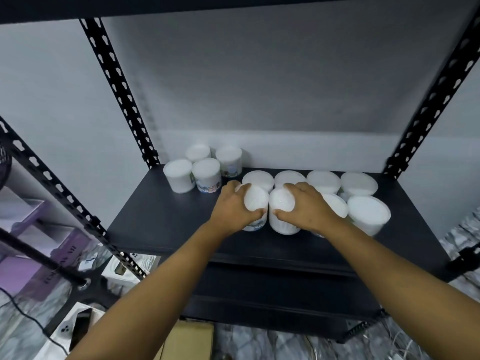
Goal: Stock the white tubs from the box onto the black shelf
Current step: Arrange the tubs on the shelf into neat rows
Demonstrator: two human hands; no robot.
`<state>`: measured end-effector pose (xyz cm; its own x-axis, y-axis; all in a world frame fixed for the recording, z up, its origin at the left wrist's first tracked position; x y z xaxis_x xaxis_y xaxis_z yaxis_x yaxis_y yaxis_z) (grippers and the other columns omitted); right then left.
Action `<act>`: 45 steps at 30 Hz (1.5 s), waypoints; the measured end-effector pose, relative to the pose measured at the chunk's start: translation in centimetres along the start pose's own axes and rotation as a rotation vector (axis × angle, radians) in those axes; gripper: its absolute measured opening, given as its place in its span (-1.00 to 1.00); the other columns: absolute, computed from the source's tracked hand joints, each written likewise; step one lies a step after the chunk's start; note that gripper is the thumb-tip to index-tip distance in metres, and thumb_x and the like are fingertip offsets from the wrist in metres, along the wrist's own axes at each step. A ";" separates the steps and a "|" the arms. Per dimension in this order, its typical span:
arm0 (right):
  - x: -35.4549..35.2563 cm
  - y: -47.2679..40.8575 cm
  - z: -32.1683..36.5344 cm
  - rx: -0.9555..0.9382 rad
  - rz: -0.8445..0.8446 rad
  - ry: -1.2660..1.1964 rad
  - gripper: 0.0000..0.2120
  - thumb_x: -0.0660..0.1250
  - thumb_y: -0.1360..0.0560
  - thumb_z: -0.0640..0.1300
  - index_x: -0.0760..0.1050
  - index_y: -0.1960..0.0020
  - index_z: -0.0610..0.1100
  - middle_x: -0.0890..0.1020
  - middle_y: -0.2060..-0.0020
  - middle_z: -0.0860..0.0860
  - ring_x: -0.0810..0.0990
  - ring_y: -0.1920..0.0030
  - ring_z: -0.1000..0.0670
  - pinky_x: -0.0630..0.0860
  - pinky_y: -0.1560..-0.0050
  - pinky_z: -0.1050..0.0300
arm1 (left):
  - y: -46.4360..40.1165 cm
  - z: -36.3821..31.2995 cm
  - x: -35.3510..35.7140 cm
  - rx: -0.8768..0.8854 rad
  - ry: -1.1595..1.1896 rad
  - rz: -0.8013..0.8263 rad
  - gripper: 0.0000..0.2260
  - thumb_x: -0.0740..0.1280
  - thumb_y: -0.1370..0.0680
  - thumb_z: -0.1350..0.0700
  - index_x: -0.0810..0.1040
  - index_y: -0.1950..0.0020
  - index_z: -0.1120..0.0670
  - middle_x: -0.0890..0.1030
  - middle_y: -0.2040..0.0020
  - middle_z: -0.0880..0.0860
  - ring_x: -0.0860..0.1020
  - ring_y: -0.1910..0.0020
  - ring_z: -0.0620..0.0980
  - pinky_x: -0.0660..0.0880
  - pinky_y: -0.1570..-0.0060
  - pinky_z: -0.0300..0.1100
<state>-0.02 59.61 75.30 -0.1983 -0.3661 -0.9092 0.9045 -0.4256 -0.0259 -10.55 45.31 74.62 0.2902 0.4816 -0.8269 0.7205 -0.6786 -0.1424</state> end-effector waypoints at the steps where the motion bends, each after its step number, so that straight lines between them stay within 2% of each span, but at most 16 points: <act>1: 0.4 -0.1 -0.2 0.004 0.004 0.009 -0.28 0.40 -0.36 0.20 0.29 -0.42 -0.07 0.41 -0.29 -0.11 0.36 -0.29 -0.12 0.31 -0.30 0.03 | -0.1 0.3 0.4 0.001 0.002 0.008 -0.33 0.45 -0.41 -0.12 0.32 -0.43 0.09 0.27 -0.36 0.08 0.25 -0.36 0.06 0.20 -0.28 -0.23; 6: 1.9 -0.9 -1.2 0.026 -0.020 0.073 -0.32 0.38 -0.35 0.24 0.38 -0.34 -0.09 0.46 -0.24 -0.09 0.39 -0.24 -0.12 0.26 -0.32 0.02 | -0.7 1.7 2.3 0.002 0.028 0.038 -0.34 0.45 -0.39 -0.12 0.33 -0.40 0.07 0.28 -0.33 0.05 0.23 -0.33 0.02 0.19 -0.21 -0.29; 9: 2.6 -1.3 -1.8 0.012 -0.034 0.151 -0.32 0.34 -0.34 0.30 0.39 -0.32 -0.08 0.48 -0.21 -0.05 0.40 -0.23 -0.10 0.18 -0.37 0.01 | -0.8 2.5 3.4 -0.007 0.040 0.057 -0.32 0.45 -0.39 -0.13 0.30 -0.42 0.06 0.25 -0.35 0.03 0.21 -0.35 0.01 0.20 -0.25 -0.28; 15: 3.5 -1.7 -2.7 -0.014 -0.070 0.214 -0.26 0.23 -0.27 0.40 0.44 -0.26 -0.08 0.53 -0.14 -0.06 0.44 -0.18 -0.11 0.20 -0.33 0.01 | -1.1 3.1 4.5 -0.006 0.061 0.034 -0.29 0.47 -0.37 -0.12 0.30 -0.42 0.08 0.24 -0.37 0.05 0.22 -0.35 0.03 0.27 -0.29 -0.18; 19: 3.4 -1.5 -2.9 0.006 -0.097 0.219 -0.24 0.29 -0.32 0.37 0.36 -0.34 -0.08 0.48 -0.23 -0.07 0.36 -0.26 -0.12 0.15 -0.36 0.03 | -1.4 3.2 4.9 0.010 0.076 0.025 -0.29 0.47 -0.37 -0.13 0.31 -0.42 0.08 0.23 -0.38 0.05 0.21 -0.36 0.03 0.30 -0.32 -0.14; 24: 3.5 -1.0 -3.5 0.024 -0.106 0.188 -0.09 0.27 -0.31 0.43 0.21 -0.46 -0.10 0.30 -0.42 -0.11 0.16 -0.46 -0.12 0.05 -0.49 -0.04 | -1.3 3.3 5.0 -0.005 0.077 0.040 -0.22 0.46 -0.37 -0.18 0.21 -0.48 0.03 0.12 -0.50 0.04 0.11 -0.46 0.03 0.22 -0.43 -0.02; 26: 3.7 -0.3 -3.8 -0.015 -0.100 0.120 -0.10 0.34 -0.32 0.35 0.18 -0.48 -0.11 0.20 -0.48 -0.11 0.09 -0.50 -0.12 0.03 -0.50 -0.07 | -0.8 3.6 4.8 -0.026 0.082 0.009 -0.18 0.45 -0.35 -0.22 0.19 -0.49 0.01 0.05 -0.53 0.05 0.04 -0.50 0.02 0.15 -0.46 -0.03; 28: 3.9 0.5 -3.9 -0.098 -0.072 0.109 -0.18 0.40 -0.38 0.18 0.17 -0.49 -0.12 0.15 -0.50 -0.10 0.05 -0.51 -0.11 -0.01 -0.50 -0.05 | 0.0 3.7 4.6 -0.003 0.045 -0.064 -0.20 0.46 -0.35 -0.22 0.23 -0.48 0.03 0.09 -0.52 0.09 0.05 -0.49 0.04 0.14 -0.44 -0.04; 31: 4.1 1.1 -3.9 -0.178 -0.030 0.118 -0.30 0.36 -0.42 -0.07 0.18 -0.48 -0.16 0.20 -0.49 -0.12 0.12 -0.50 -0.11 -0.04 -0.47 0.00 | 1.0 3.6 4.5 0.052 -0.009 -0.154 -0.31 0.48 -0.36 -0.18 0.38 -0.38 0.11 0.28 -0.42 0.16 0.21 -0.40 0.13 0.29 -0.35 0.01; 33: 4.1 1.1 -4.1 -0.173 -0.022 0.118 -0.35 0.33 -0.43 -0.16 0.20 -0.48 -0.17 0.26 -0.46 -0.12 0.18 -0.48 -0.09 -0.03 -0.48 0.00 | 1.2 3.8 4.8 0.050 0.006 -0.144 -0.41 0.47 -0.40 -0.12 0.44 -0.33 0.12 0.32 -0.38 0.17 0.26 -0.37 0.14 0.35 -0.33 0.04; 36: 3.9 1.0 -4.2 -0.180 -0.041 0.147 -0.42 0.32 -0.46 -0.17 0.26 -0.44 -0.19 0.34 -0.42 -0.12 0.26 -0.44 -0.09 -0.03 -0.46 0.07 | 1.2 4.2 4.9 0.046 0.033 -0.129 -0.52 0.42 -0.47 -0.06 0.48 -0.31 0.12 0.33 -0.40 0.18 0.29 -0.37 0.15 0.35 -0.32 0.07; 39: 3.7 0.9 -4.1 -0.171 -0.066 0.157 -0.39 0.37 -0.46 -0.04 0.27 -0.44 -0.17 0.38 -0.37 -0.11 0.31 -0.38 -0.10 0.07 -0.43 0.12 | 1.2 4.2 4.8 0.057 0.041 -0.111 -0.56 0.41 -0.49 -0.02 0.49 -0.32 0.10 0.32 -0.43 0.17 0.30 -0.39 0.14 0.32 -0.36 0.06; 42: 3.9 0.9 -4.4 -0.133 -0.067 0.162 -0.26 0.40 -0.43 0.08 0.18 -0.48 -0.13 0.26 -0.44 -0.10 0.20 -0.44 -0.11 0.10 -0.45 0.07 | 1.4 3.9 4.6 0.062 0.008 -0.103 -0.46 0.43 -0.46 -0.05 0.42 -0.39 0.07 0.27 -0.48 0.15 0.23 -0.45 0.13 0.25 -0.41 0.09; 45: 4.1 1.0 -4.2 -0.189 -0.060 0.177 -0.32 0.37 -0.45 -0.02 0.20 -0.48 -0.18 0.21 -0.47 -0.13 0.14 -0.48 -0.14 0.02 -0.48 0.03 | 1.4 3.8 4.6 0.045 -0.057 -0.097 -0.45 0.42 -0.46 -0.09 0.41 -0.41 0.05 0.29 -0.47 0.16 0.23 -0.45 0.14 0.24 -0.39 0.13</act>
<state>1.67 61.12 69.85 -0.1998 -0.1876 -0.9617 0.9509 -0.2740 -0.1441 -10.60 44.49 68.61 0.1827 0.5149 -0.8376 0.7144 -0.6548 -0.2467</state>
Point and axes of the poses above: each hand's wrist, its own y-axis away from the middle knuckle, its own x-axis out of the palm, z = x × y, the point moved 7 cm from there along -y, towards the middle knuckle
